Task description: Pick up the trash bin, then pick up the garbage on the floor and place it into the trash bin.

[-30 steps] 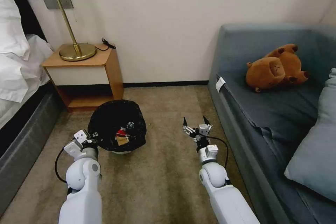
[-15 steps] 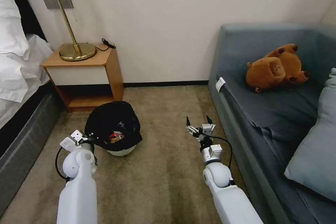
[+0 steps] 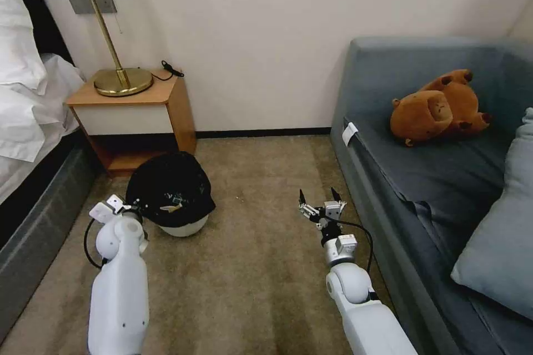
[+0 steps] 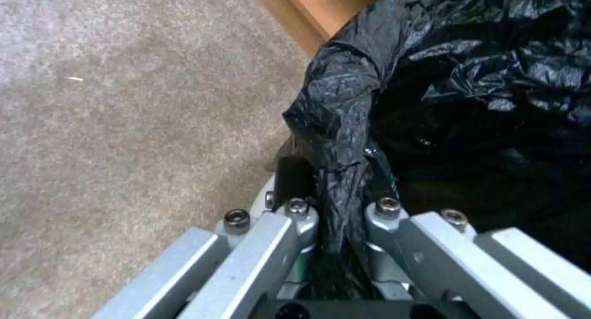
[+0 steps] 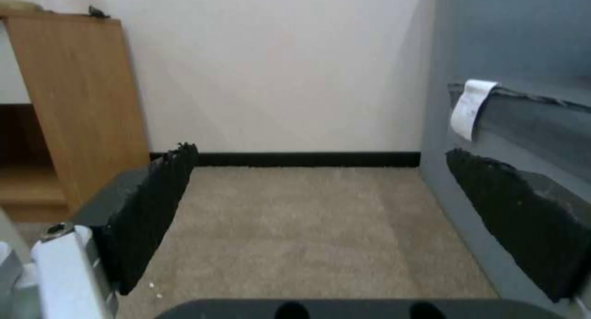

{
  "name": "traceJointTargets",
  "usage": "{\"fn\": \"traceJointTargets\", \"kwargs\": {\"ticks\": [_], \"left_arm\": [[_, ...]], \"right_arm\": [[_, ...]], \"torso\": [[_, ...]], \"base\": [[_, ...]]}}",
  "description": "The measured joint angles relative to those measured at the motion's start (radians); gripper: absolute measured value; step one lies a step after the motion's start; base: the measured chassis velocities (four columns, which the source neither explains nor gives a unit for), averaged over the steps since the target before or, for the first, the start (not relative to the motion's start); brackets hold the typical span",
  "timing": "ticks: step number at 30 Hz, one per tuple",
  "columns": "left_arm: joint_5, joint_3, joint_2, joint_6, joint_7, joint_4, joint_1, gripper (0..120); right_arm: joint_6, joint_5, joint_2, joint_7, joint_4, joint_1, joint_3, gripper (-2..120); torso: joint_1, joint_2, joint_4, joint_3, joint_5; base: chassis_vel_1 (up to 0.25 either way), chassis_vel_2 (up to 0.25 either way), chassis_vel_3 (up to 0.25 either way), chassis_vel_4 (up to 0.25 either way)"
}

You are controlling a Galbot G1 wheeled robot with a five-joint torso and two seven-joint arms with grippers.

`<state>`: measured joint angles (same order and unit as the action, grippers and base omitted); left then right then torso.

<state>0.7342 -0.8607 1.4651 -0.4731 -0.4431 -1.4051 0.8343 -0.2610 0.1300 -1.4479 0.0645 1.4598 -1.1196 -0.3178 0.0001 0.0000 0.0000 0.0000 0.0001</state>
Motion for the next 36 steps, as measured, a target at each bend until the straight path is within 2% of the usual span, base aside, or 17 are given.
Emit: {"fn": "traceJointTargets", "kwargs": {"ticks": [1, 2, 4, 5, 7, 14, 24, 26, 27, 28, 30, 32, 34, 36], "left_arm": [[0.0, -0.002, -0.006, 0.003, -0.001, 0.036, -0.024, 3], [0.0, -0.002, -0.006, 0.003, -0.001, 0.036, -0.024, 3], [0.0, -0.006, -0.024, 0.016, -0.001, 0.114, -0.063, 3], [0.0, -0.006, -0.024, 0.016, -0.001, 0.114, -0.063, 3], [0.0, -0.007, -0.036, 0.026, 0.001, 0.157, -0.083, 3], [0.0, -0.012, -0.049, 0.037, 0.011, 0.212, -0.117, 3], [-0.005, -0.012, -0.053, 0.038, 0.016, 0.225, -0.124, 3], [-0.006, -0.012, -0.05, 0.038, 0.018, 0.221, -0.12, 7], [-0.008, -0.012, -0.046, 0.038, 0.022, 0.215, -0.115, 15], [-0.008, -0.012, -0.046, 0.038, 0.022, 0.215, -0.115, 15], [-0.009, -0.014, -0.041, 0.039, 0.023, 0.21, -0.109, 25], [-0.009, -0.014, -0.04, 0.039, 0.024, 0.208, -0.107, 27], [-0.009, -0.015, -0.04, 0.04, 0.026, 0.205, -0.104, 38], [-0.009, -0.015, -0.04, 0.04, 0.027, 0.204, -0.103, 41]], "right_arm": [[-0.002, 0.0, -0.001, -0.001, -0.001, -0.004, -0.002, 100], [-0.002, 0.0, -0.001, -0.001, -0.001, -0.004, -0.002, 100], [-0.003, 0.0, -0.001, -0.003, 0.001, -0.009, -0.009, 100], [-0.003, 0.0, -0.001, -0.003, 0.001, -0.009, -0.009, 100], [-0.005, 0.001, 0.001, -0.004, 0.001, -0.01, -0.014, 100], [-0.021, 0.001, -0.001, -0.018, -0.003, -0.021, -0.017, 100], [-0.038, 0.001, -0.001, -0.026, -0.006, -0.034, -0.025, 100], [-0.041, 0.001, 0.0, -0.028, -0.006, -0.036, -0.026, 100], [-0.045, 0.0, 0.0, -0.03, -0.007, -0.038, -0.026, 100], [-0.045, 0.0, 0.0, -0.03, -0.007, -0.038, -0.026, 100], [-0.048, 0.0, -0.001, -0.034, -0.011, -0.043, -0.028, 100], [-0.051, 0.0, -0.002, -0.035, -0.013, -0.045, -0.028, 100], [-0.061, -0.002, -0.002, -0.04, -0.023, -0.049, -0.028, 100], [-0.063, -0.003, -0.002, -0.041, -0.023, -0.05, -0.028, 100]], "torso": [[0.0, 0.0, 0.0, 0.0, 0.0], [0.0, 0.0, 0.0, 0.0, 0.0], [0.0, 0.0, -0.0001, 0.0, -0.0002], [0.0, 0.0, -0.0001, 0.0, -0.0002], [0.0, 0.0, 0.0001, 0.0, -0.0002], [0.0, 0.0, 0.0, 0.0, -0.0001], [0.0, 0.0, 0.0, 0.0, -0.0001], [0.0, 0.0, 0.0, 0.0, -0.0001], [0.0, 0.0, -0.0001, 0.0, -0.0001], [0.0, 0.0, -0.0001, 0.0, -0.0001], [0.0, 0.0, -0.0001, 0.0, 0.0], [0.0, 0.0, 0.0, 0.0, -0.0001], [0.0, 0.0, 0.0, 0.0, 0.0], [0.0, 0.0, 0.0, 0.0, 0.0]], "base": [[0.0, 0.0, 0.0, 0.0], [0.0, 0.0, 0.0, 0.0], [0.0, 0.0, 0.0, 0.0], [0.0, 0.0, 0.0, 0.0], [0.0, 0.0, 0.0, 0.0], [0.0, 0.0, 0.0, 0.0], [0.0, 0.0, 0.0, 0.0], [0.0, 0.0, 0.0, 0.0], [0.0, 0.0, 0.0, 0.0], [0.0, 0.0, 0.0, 0.0], [0.0, 0.0, 0.0, 0.0], [0.0, 0.0, 0.0, 0.0], [0.0, 0.0, 0.0, 0.0], [0.0, 0.0, 0.0, 0.0]]}}
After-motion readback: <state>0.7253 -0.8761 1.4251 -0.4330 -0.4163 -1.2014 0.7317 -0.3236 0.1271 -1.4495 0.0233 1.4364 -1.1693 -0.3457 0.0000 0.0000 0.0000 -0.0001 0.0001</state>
